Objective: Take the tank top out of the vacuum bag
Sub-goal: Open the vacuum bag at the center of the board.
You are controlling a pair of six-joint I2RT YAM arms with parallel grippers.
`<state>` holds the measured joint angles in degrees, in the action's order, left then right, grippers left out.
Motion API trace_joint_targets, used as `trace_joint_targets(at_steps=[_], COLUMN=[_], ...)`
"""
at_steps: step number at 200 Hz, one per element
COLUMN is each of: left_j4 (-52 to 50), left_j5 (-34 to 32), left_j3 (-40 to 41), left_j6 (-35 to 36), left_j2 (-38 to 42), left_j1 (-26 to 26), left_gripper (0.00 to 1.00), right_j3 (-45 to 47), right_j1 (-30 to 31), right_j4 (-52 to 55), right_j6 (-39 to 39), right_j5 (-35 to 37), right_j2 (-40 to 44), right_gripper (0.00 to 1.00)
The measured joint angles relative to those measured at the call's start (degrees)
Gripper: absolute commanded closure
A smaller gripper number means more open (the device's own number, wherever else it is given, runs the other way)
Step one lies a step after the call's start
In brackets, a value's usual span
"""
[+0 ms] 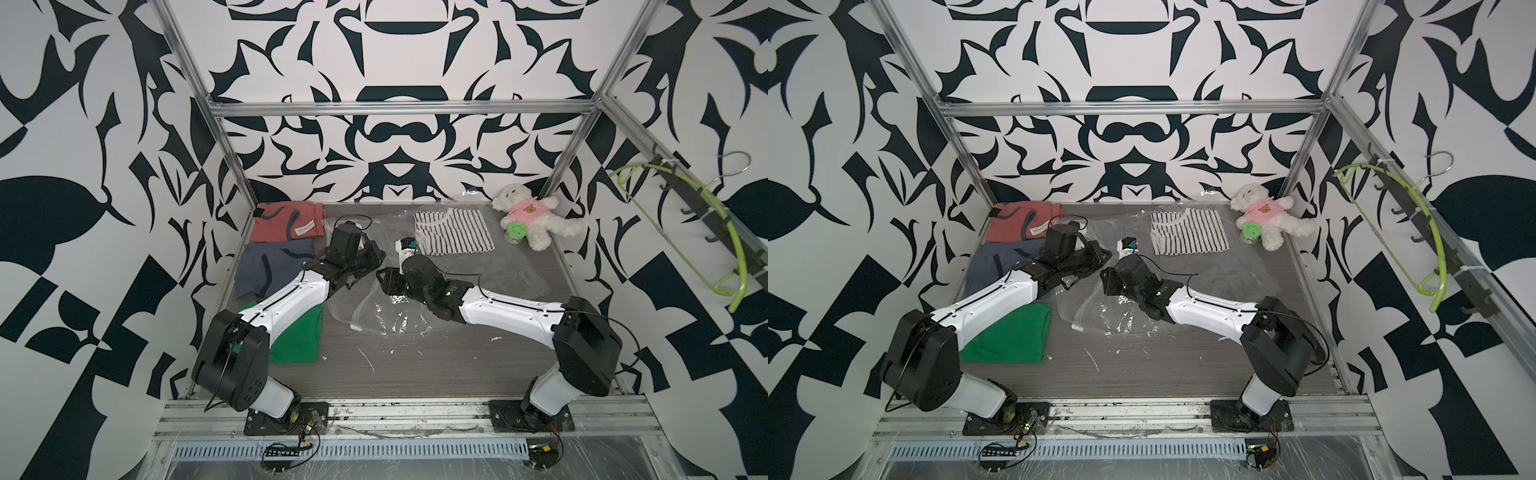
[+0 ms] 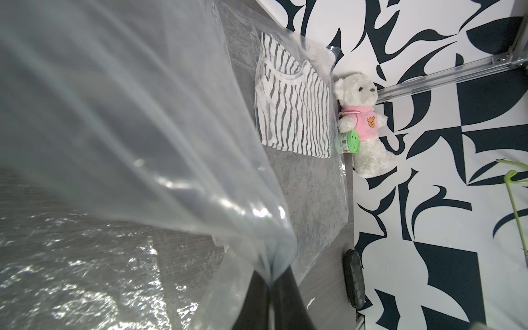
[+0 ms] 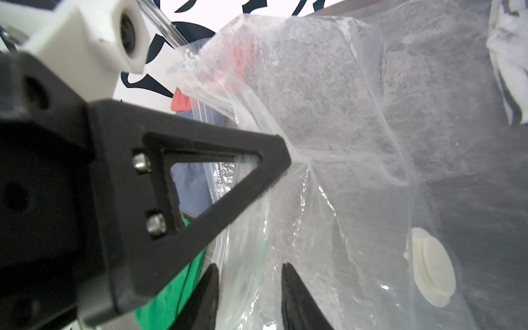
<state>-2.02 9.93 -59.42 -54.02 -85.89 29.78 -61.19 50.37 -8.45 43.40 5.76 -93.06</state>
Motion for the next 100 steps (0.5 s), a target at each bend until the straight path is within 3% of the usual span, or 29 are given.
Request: trace_joint_targets(at_steps=[23,37,49,68,77,91,100], left_j4=[0.76,0.98,1.07,1.57,1.68,1.7,1.57], left_j5=[0.28,0.44,0.55,0.52,0.46,0.33,0.2], left_j3=[0.0,0.0,0.0,0.0,0.0,0.0,-0.02], left_j6=[-0.76,-1.14,-1.51,-1.73,-1.79,-1.75,-1.84], left_j2=[0.0,0.0,0.0,0.0,0.0,0.0,0.0], left_j1=[0.22,0.35,0.42,0.61,0.63,0.68,0.7], left_gripper=[1.0,1.0,1.0,1.0,1.0,0.81,0.77], right_j3=[0.0,-0.02,-0.04,-0.04,-0.04,-0.04,-0.02], right_j1=[-0.15,-0.15,0.09,0.09,0.09,0.11,0.13], right_j4=[-0.28,-1.09,-1.75,-2.16,-2.23,-2.21,-2.03], right_j6=[-0.24,-0.2,-0.48,-0.5,-0.35,-0.5,-0.55], right_j5=[0.48,0.48,0.5,0.74,0.94,1.11,1.55], right_j2=[-0.15,-0.33,-0.44,-0.46,-0.46,-0.46,-0.46], right_gripper=[0.65,0.81,0.9,1.0,1.0,1.0,1.0])
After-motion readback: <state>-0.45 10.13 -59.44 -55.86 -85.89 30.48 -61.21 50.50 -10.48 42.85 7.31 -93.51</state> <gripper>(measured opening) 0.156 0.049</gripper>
